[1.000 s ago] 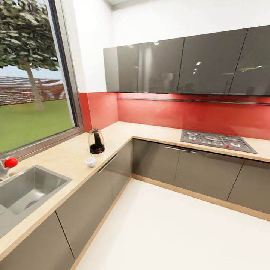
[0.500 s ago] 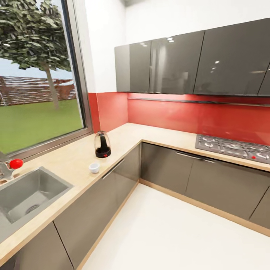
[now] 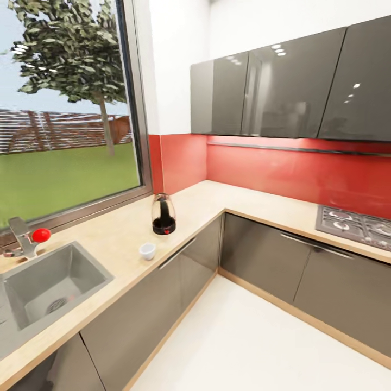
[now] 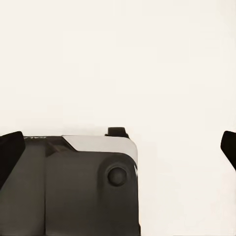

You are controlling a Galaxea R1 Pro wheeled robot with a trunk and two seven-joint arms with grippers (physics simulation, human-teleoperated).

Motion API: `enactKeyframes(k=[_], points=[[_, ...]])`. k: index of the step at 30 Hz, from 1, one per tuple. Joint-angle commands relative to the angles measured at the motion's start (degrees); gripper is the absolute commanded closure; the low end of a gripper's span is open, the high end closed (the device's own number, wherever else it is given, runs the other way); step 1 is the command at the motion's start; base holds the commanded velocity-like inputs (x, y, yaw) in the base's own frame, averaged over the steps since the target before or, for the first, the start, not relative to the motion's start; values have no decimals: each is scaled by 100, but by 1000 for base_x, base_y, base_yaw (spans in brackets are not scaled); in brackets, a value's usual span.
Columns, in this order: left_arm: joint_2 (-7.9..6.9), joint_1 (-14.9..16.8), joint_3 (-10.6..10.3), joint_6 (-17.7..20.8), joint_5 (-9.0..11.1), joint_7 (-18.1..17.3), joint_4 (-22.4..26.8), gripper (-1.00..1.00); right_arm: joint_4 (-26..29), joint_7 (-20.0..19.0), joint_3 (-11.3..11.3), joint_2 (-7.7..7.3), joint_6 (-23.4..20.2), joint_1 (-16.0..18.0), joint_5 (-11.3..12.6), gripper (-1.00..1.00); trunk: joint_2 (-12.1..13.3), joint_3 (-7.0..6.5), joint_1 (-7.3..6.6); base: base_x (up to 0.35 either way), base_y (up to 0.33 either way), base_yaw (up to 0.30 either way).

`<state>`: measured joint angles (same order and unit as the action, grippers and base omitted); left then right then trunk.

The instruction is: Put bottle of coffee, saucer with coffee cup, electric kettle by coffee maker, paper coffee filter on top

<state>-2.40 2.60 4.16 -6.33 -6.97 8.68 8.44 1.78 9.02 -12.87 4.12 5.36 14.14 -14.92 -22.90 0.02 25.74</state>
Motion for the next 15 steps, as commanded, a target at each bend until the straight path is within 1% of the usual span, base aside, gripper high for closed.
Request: enactKeyframes(k=[1,5,8,15], points=[[2,4,49,-24,-59,11,-9,-100,-5,19,-49,1,17,1,-55,-100,-3,2,5,262,-173,277],[2,4,58,-26,-59,11,-9,-100,-8,20,-49,1,10,1,-55,-100,-3,2,5,191,-191,277],[2,4,59,-26,-59,11,-9,-100,-9,20,-49,1,10,1,-55,-100,-3,2,5,116,-167,277],[6,4,60,-26,-59,11,-9,-100,-7,21,-49,1,10,1,-55,-100,-3,2,5,19,-36,277]])
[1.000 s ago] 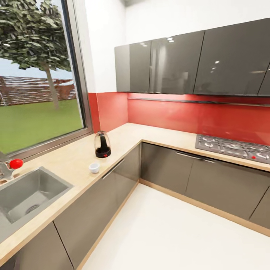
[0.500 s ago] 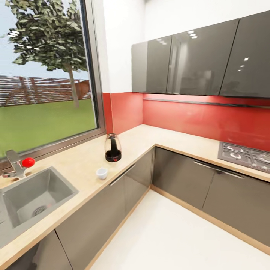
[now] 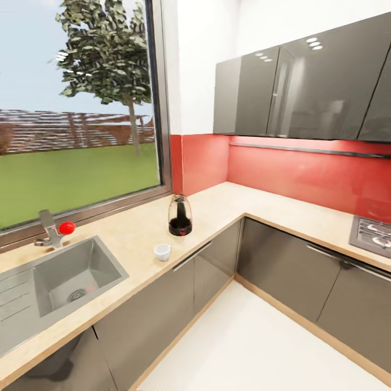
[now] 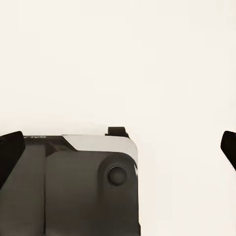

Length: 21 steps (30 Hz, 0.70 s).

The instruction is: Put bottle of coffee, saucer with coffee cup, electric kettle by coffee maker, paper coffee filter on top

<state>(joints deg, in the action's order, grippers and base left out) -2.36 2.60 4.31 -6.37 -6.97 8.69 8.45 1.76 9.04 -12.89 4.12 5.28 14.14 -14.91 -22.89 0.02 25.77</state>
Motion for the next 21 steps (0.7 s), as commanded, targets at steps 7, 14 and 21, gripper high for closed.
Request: enactKeyframes(k=[7,14,21], points=[[0,4,52,-22,-59,10,-10,-100,-7,19,-47,1,17,1,-56,-100,-3,2,2,1,-1,277],[-1,4,58,-22,-59,10,-10,-100,-7,19,-47,1,17,1,-56,-100,-3,2,2,0,0,277],[-2,4,69,-22,-52,10,-18,-100,-8,18,-47,1,18,1,-56,-100,-3,2,2,0,0,277]])
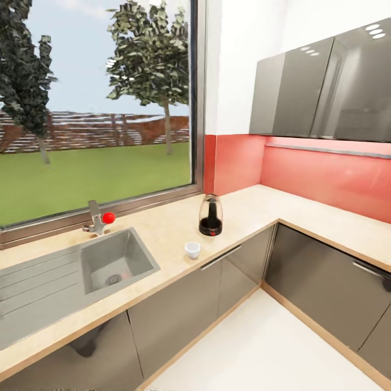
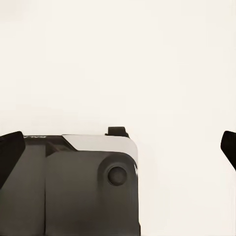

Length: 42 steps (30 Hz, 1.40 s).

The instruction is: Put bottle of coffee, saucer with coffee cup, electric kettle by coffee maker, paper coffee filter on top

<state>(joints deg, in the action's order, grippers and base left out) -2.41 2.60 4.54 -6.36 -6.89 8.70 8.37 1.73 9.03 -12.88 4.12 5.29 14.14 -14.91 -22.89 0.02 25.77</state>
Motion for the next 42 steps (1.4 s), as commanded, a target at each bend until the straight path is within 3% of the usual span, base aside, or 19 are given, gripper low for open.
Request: enactKeyframes(k=[1,12,37,38,42], points=[[3,4,47,-23,-59,9,-11,-100,-5,19,-47,1,17,1,-56,-100,-3,2,2,0,0,277],[-4,4,51,-23,-58,11,-28,-100,9,15,-47,2,17,1,-59,-100,-3,2,2,0,-60,215],[-97,-4,18,-8,-74,35,-163,-100,29,32,-75,29,17,1,-43,-100,-3,-42,2,0,-11,-11],[-148,-31,14,78,-99,21,-222,-100,969,39,-81,-15,16,1,-52,-100,-3,-42,2,0,0,0],[-196,-62,7,87,-101,25,-314,-100,1980,37,-72,23,85,1,-37,-100,-3,-42,2,0,0,0]])
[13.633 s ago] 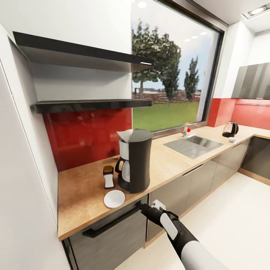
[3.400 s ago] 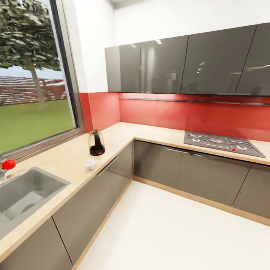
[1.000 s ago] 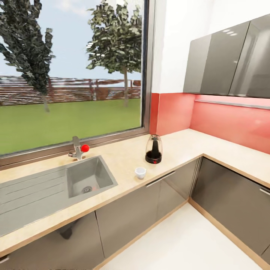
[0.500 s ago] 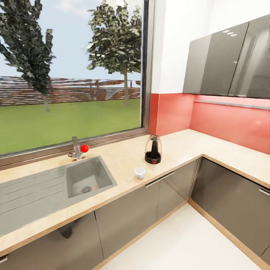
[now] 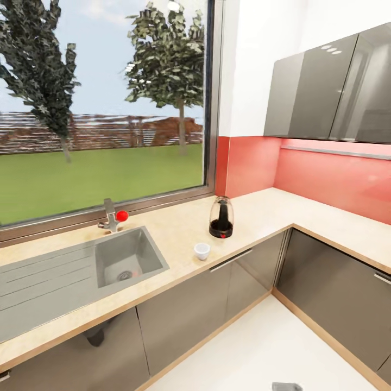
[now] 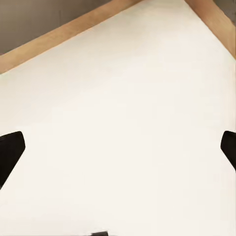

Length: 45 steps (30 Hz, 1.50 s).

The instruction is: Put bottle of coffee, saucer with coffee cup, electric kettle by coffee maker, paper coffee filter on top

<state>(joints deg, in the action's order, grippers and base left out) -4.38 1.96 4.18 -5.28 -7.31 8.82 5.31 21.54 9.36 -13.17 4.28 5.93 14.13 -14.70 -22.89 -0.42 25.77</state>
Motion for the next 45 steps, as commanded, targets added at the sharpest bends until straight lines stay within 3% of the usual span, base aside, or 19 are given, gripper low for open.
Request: enactKeyframes(k=[1,8,13,20,22,24,27,35,38,45], points=[[-3,0,41,-19,-59,13,-49,-100,386,5,-40,29,139,2,-54,-100,-3,2,2,0,0,0],[11,-2,11,-17,-58,9,-170,-100,2095,3,-37,215,521,20,-37,-100,-3,2,2,0,0,0],[8,-2,38,-38,-34,1,-179,-100,2625,-10,-24,391,547,402,-25,-100,-3,2,2,0,0,0],[27,-2,52,-30,-25,18,-183,-100,2690,-21,35,504,548,1017,-24,-100,-3,2,2,0,0,0],[36,-5,55,-28,-20,29,-186,-100,2689,-21,218,547,537,1198,-24,-100,-3,2,2,0,0,0],[46,-14,56,-25,-10,37,-194,-100,2682,-22,629,572,528,1354,-25,-100,-3,2,2,0,0,0],[65,-27,59,-8,0,33,-332,-100,2715,-22,958,572,524,1531,-24,-100,-3,2,2,0,0,0],[54,-28,73,3,56,32,-577,-100,2745,-22,1024,572,523,1609,-24,-100,-3,2,2,170,14,0],[65,-29,71,7,298,42,-740,-100,2924,-20,1035,572,516,1614,-24,-100,-3,2,2,251,48,0],[60,-29,68,13,325,49,-798,-100,2972,-21,1036,572,507,1615,-24,-100,-3,2,2,48,5,0]])
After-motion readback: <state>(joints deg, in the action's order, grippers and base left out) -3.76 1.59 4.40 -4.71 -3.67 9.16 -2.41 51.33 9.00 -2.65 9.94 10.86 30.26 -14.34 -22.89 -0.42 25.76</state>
